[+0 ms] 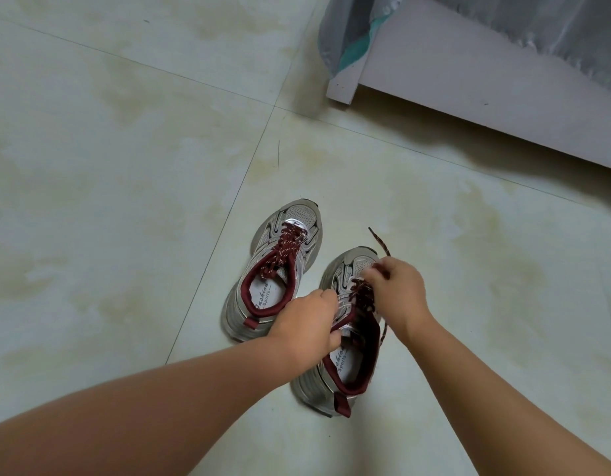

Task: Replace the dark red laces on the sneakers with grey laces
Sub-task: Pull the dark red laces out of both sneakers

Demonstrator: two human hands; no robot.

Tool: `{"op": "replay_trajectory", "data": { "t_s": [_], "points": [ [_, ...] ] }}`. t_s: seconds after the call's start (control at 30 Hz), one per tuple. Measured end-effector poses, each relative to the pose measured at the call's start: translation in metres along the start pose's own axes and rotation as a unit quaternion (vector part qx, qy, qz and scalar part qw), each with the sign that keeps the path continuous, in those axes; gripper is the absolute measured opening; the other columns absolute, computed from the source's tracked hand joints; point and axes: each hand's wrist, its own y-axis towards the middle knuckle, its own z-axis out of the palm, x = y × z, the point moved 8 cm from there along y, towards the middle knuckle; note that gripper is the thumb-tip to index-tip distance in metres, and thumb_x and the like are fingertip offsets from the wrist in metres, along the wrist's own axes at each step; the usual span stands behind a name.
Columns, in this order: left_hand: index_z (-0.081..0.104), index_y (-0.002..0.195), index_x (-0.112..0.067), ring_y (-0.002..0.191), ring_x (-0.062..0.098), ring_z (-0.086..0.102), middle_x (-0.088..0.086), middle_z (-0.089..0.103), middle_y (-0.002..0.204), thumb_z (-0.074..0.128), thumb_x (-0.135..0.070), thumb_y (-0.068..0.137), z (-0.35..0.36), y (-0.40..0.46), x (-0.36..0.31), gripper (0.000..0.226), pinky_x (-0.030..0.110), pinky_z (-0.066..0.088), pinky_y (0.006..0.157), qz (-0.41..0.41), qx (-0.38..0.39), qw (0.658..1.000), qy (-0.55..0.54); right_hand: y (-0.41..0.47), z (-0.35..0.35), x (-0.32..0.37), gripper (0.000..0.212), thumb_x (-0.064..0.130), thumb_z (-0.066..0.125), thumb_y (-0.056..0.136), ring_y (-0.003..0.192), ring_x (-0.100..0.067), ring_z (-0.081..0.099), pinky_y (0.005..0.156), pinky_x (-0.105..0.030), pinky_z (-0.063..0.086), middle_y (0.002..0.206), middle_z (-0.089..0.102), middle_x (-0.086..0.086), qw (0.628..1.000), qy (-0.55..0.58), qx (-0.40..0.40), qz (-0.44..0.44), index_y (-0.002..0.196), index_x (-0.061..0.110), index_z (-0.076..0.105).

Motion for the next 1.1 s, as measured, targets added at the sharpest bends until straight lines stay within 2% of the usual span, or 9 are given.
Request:
{"op": "replay_trajectory", "data": {
  "t_s": [0.1, 0.23, 0.37, 0.57, 0.63, 0.77, 0.9, 1.03, 1.1],
  "points": [
    [0.047, 0.112, -0.011, 0.1, 0.028, 0.056, 0.006, 0.055, 0.111, 0.056, -0.028, 0.087, 0.001, -0.001, 0.001, 0.031, 0.039, 0.046, 0.087, 0.0, 0.001, 1.0, -0.006, 0.002, -0.023, -0.007, 0.015, 0.012, 0.05, 0.091, 0.065, -0.018, 0.047, 0.064, -0.029, 0.039, 0.068, 0.053, -0.001, 0.988, 0.118, -0.09, 0.039, 0.077, 0.01, 0.055],
    [0.046, 0.112, -0.012, 0.1, 0.027, 0.056, 0.006, 0.055, 0.111, 0.056, -0.027, 0.086, 0.0, 0.0, 0.001, 0.031, 0.037, 0.045, 0.085, 0.001, -0.001, 1.0, -0.013, -0.003, 0.01, 0.002, 0.012, 0.021, 0.067, 0.08, 0.078, -0.018, 0.053, 0.073, -0.03, 0.043, 0.08, 0.057, 0.0, 0.995, -0.037, 0.076, -0.06, 0.09, 0.02, 0.06],
    [0.045, 0.114, -0.013, 0.101, 0.027, 0.056, 0.005, 0.054, 0.113, 0.055, -0.027, 0.087, 0.001, 0.0, 0.001, 0.032, 0.035, 0.044, 0.084, 0.003, -0.002, 1.0, -0.008, -0.007, 0.031, 0.006, 0.02, 0.019, 0.069, 0.08, 0.071, -0.017, 0.046, 0.064, -0.026, 0.036, 0.069, 0.05, 0.0, 0.973, -0.145, 0.145, -0.103, 0.064, 0.019, 0.055],
    [0.046, 0.111, -0.013, 0.097, 0.027, 0.056, 0.005, 0.055, 0.109, 0.055, -0.027, 0.087, 0.003, 0.0, 0.003, 0.03, 0.039, 0.046, 0.084, -0.001, 0.005, 1.0, -0.023, 0.008, -0.017, -0.002, 0.022, 0.008, 0.05, 0.09, 0.065, -0.018, 0.046, 0.068, -0.036, 0.04, 0.071, 0.054, -0.005, 0.981, 0.176, -0.077, 0.021, 0.069, 0.014, 0.05],
    [0.046, 0.11, -0.012, 0.097, 0.027, 0.056, 0.006, 0.055, 0.109, 0.055, -0.027, 0.087, 0.002, 0.0, 0.003, 0.029, 0.038, 0.046, 0.083, 0.001, 0.004, 1.0, -0.02, 0.008, -0.021, -0.002, 0.02, 0.008, 0.05, 0.089, 0.064, -0.019, 0.045, 0.067, -0.035, 0.039, 0.071, 0.053, -0.007, 0.979, 0.187, -0.078, 0.024, 0.069, 0.011, 0.049],
    [0.045, 0.113, -0.012, 0.099, 0.028, 0.055, 0.006, 0.054, 0.112, 0.055, -0.026, 0.087, 0.002, 0.0, 0.002, 0.031, 0.037, 0.044, 0.083, 0.0, 0.004, 1.0, -0.013, -0.005, 0.022, 0.01, 0.023, 0.021, 0.069, 0.078, 0.063, -0.015, 0.046, 0.061, -0.028, 0.037, 0.065, 0.05, 0.004, 0.988, -0.055, 0.135, -0.058, 0.065, 0.019, 0.05],
    [0.045, 0.113, -0.013, 0.1, 0.028, 0.056, 0.006, 0.054, 0.113, 0.055, -0.027, 0.087, 0.002, 0.0, 0.001, 0.032, 0.036, 0.044, 0.083, 0.002, 0.005, 1.0, -0.007, -0.009, 0.03, 0.012, 0.038, 0.021, 0.065, 0.083, 0.063, -0.019, 0.044, 0.055, -0.028, 0.031, 0.059, 0.043, 0.003, 0.964, -0.214, 0.125, -0.102, 0.056, 0.019, 0.039],
    [0.045, 0.111, -0.011, 0.098, 0.028, 0.056, 0.007, 0.055, 0.11, 0.055, -0.026, 0.087, 0.002, -0.002, 0.002, 0.03, 0.039, 0.046, 0.084, 0.0, 0.005, 1.0, -0.013, 0.002, -0.002, 0.009, 0.011, 0.017, 0.056, 0.09, 0.072, -0.023, 0.053, 0.067, -0.033, 0.042, 0.072, 0.057, -0.002, 1.0, -0.002, -0.002, -0.03, 0.081, 0.01, 0.055],
    [0.045, 0.111, -0.011, 0.097, 0.028, 0.056, 0.007, 0.055, 0.109, 0.054, -0.026, 0.087, 0.002, -0.002, 0.002, 0.03, 0.039, 0.046, 0.083, 0.001, 0.005, 1.0, -0.011, 0.006, -0.021, 0.005, 0.011, 0.014, 0.052, 0.092, 0.067, -0.019, 0.051, 0.061, -0.03, 0.041, 0.072, 0.058, -0.005, 0.994, 0.09, -0.065, 0.006, 0.083, 0.008, 0.054]
  ]
}}
